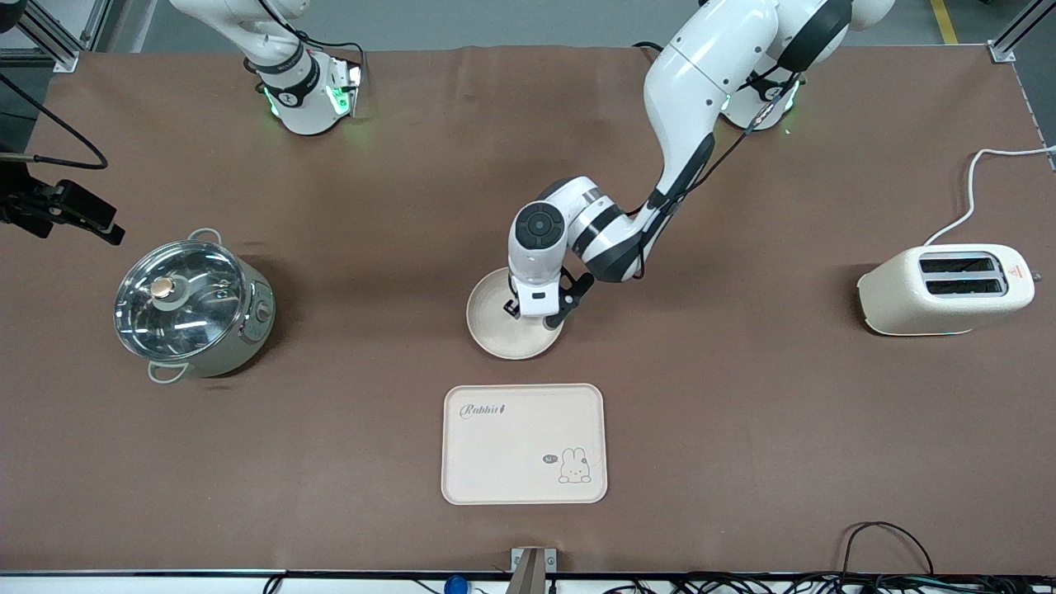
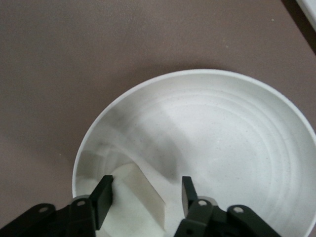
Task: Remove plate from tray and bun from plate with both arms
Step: 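Carry the bun toward the toaster while the right gripper reaches the pot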
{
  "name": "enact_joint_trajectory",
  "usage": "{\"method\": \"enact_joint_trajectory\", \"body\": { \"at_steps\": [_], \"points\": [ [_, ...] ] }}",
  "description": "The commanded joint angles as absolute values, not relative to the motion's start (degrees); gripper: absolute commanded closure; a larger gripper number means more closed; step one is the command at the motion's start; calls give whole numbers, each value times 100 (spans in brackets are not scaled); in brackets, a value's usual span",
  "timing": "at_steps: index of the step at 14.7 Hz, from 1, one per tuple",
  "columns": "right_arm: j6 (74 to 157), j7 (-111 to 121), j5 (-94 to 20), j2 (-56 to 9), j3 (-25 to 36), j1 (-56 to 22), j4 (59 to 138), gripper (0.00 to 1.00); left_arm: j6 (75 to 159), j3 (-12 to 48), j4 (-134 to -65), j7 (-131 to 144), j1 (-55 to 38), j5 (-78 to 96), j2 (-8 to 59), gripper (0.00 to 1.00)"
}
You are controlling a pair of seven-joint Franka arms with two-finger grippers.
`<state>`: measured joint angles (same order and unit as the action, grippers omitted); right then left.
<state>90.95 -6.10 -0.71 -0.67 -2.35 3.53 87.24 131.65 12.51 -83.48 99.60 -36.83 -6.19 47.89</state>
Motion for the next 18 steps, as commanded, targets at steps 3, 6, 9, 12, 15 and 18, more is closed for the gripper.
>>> {"method": "enact_joint_trajectory", "body": {
  "at_steps": [3,6,9,12,15,18],
  "points": [
    [9053,-624,-35,-158,-308,369,8657,0,13122,1178,-8218,10116,-3814,-747,4896,88],
    [9062,-624,-61,-167,-316,343,8657,0,13087,1178,-8218,10108,-3806,-756,4878,100],
    [9053,-624,-123,-167,-316,360,8657,0,12807,1178,-8192,10064,-3753,-765,4782,100],
    [9088,-624,-149,-193,-316,352,8657,0,12122,1169,-8183,9950,-3569,-773,4309,100],
    [9114,-624,-640,-447,-343,238,8648,0,11629,1178,-8226,9687,-2921,-765,3570,100],
    [9429,-650,-825,-992,-343,-210,8683,0,11505,1178,-8262,9309,-1963,-939,3401,100]
  ]
}}
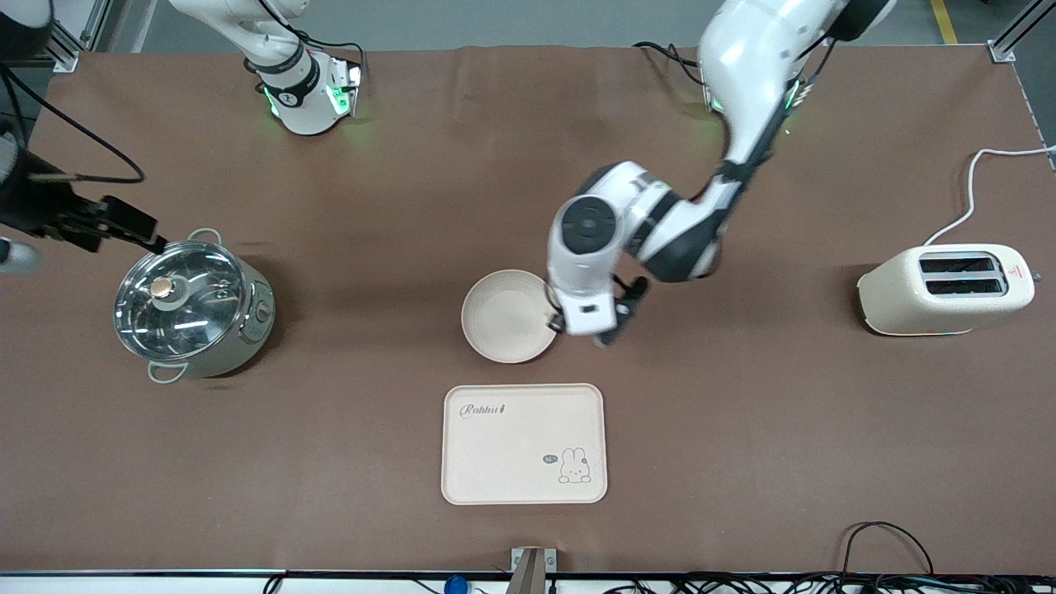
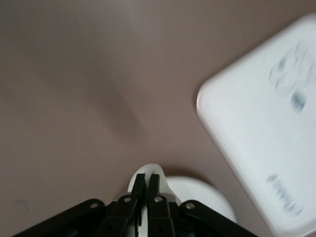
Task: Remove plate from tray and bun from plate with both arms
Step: 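Carry the bun toward the toaster while the right gripper reaches the pot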
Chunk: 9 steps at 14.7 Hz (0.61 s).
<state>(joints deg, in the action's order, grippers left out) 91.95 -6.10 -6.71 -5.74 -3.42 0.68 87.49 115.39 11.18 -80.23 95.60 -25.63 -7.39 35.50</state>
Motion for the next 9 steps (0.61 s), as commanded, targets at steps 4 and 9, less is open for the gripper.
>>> {"method": "enact_joint_trajectory", "body": {
  "at_steps": [4,9],
  "points": [
    [10455,-685,-1483,-1554,-343,-693,9332,0,11522,1195,-8534,8124,-864,-1608,3576,100],
    [11934,-703,-1819,-2327,-343,-1370,9809,0,11829,1187,-8613,7691,-142,-1670,4227,99]
  ]
}}
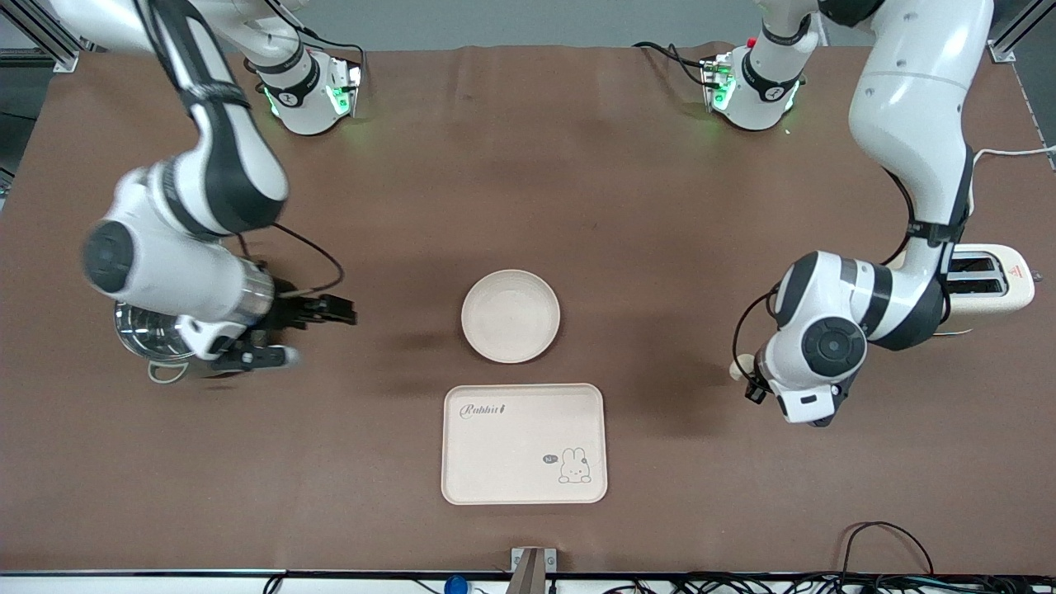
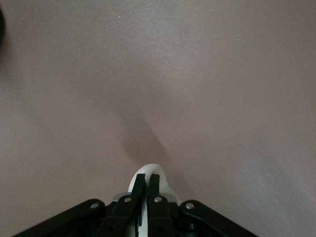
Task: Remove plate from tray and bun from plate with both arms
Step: 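Carry the bun toward the toaster while the right gripper reaches the pot, then set the bun down beside the toaster while the right gripper withdraws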
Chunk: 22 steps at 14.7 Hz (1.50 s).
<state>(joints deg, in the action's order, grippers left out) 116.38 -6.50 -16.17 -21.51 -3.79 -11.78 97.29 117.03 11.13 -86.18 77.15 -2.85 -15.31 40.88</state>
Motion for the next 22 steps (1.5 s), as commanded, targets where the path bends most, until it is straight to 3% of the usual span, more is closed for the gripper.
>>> {"method": "enact_joint_trajectory", "body": {
  "at_steps": [1,5,6,8,9,14,22],
  "points": [
    [12110,-694,-1932,-2442,-343,-1441,9809,0,11856,1187,-8613,7682,-88,-1670,4297,98],
    [12392,-694,-2030,-2672,-343,-1494,9800,0,11856,1195,-8596,7682,87,-1661,4342,83],
    [12401,-694,-2030,-2698,-343,-1529,9800,0,11856,1195,-8596,7690,88,-1661,4333,67],
    [12410,-694,-2039,-2707,-343,-1547,9800,0,11856,1195,-8570,7743,79,-1661,4316,4],
    [12401,-694,-2039,-2707,-343,-1538,9800,0,11856,1204,-8552,7717,97,-1609,4281,0],
    [12270,-694,-2039,-2611,-334,-1345,9782,0,11568,1344,-8174,7551,123,-1582,3860,0],
    [10689,-283,-1794,-1522,-290,-300,9519,0,10373,1336,-8165,4839,421,-1082,2103,0]
  ]
}}
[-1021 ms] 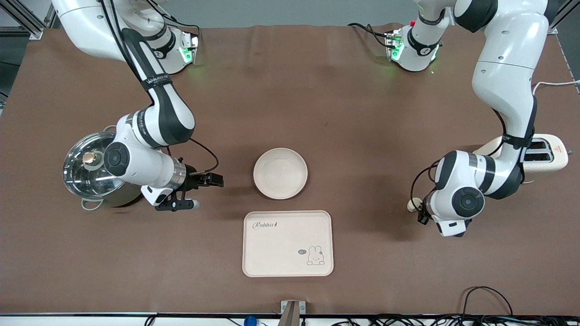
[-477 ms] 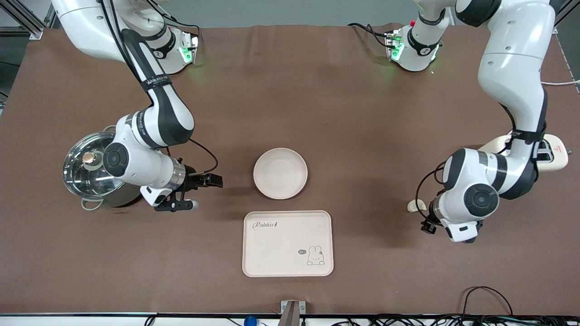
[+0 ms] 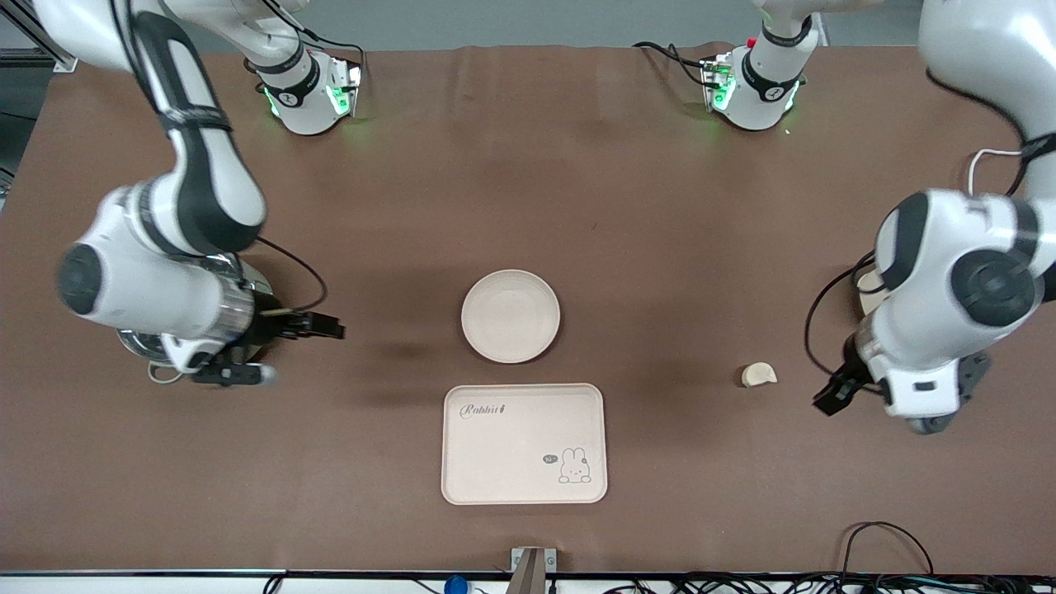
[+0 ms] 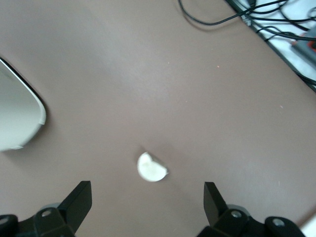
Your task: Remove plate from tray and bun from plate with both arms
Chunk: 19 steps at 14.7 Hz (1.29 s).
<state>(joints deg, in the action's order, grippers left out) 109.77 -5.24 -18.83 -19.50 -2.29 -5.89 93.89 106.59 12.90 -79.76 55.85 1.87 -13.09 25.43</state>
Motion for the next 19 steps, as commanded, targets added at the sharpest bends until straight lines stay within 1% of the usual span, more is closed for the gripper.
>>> {"method": "enact_joint_trajectory", "body": {
  "at_steps": [1,3,5,7,9,11,13,15,17,19],
  "points": [
    [10470,-159,-1602,-1373,-290,-151,9449,0,10232,1327,-8174,4399,509,-1072,1900,0],
    [9934,-18,-953,-1030,-290,26,9273,0,9899,1301,-8174,3590,588,-1125,1470,0],
    [9555,-18,-389,-600,-290,149,9272,0,9616,1257,-8165,2650,598,-1099,1153,0],
    [9204,-9,-124,-222,-290,316,9238,0,9379,1300,-8174,1692,885,-1037,801,0],
    [8887,-9,61,17,-281,421,9071,0,9054,1283,-8174,1188,993,-819,546,0],
    [8588,0,79,96,-272,605,8747,0,8939,1257,-8244,793,1159,-362,274,0],
    [8377,166,79,105,-281,712,8317,0,8834,1231,-8270,423,1108,-325,98,0],
    [8104,132,88,105,-290,721,8244,0,8666,1187,-8690,396,915,-290,-332,0],
    [8165,123,105,79,-308,686,8244,0,8666,1108,-9147,500,547,-290,-728,0],
    [8183,123,140,79,-325,677,8244,0,8666,968,-9412,501,230,-194,-948,0]
  ]
}}
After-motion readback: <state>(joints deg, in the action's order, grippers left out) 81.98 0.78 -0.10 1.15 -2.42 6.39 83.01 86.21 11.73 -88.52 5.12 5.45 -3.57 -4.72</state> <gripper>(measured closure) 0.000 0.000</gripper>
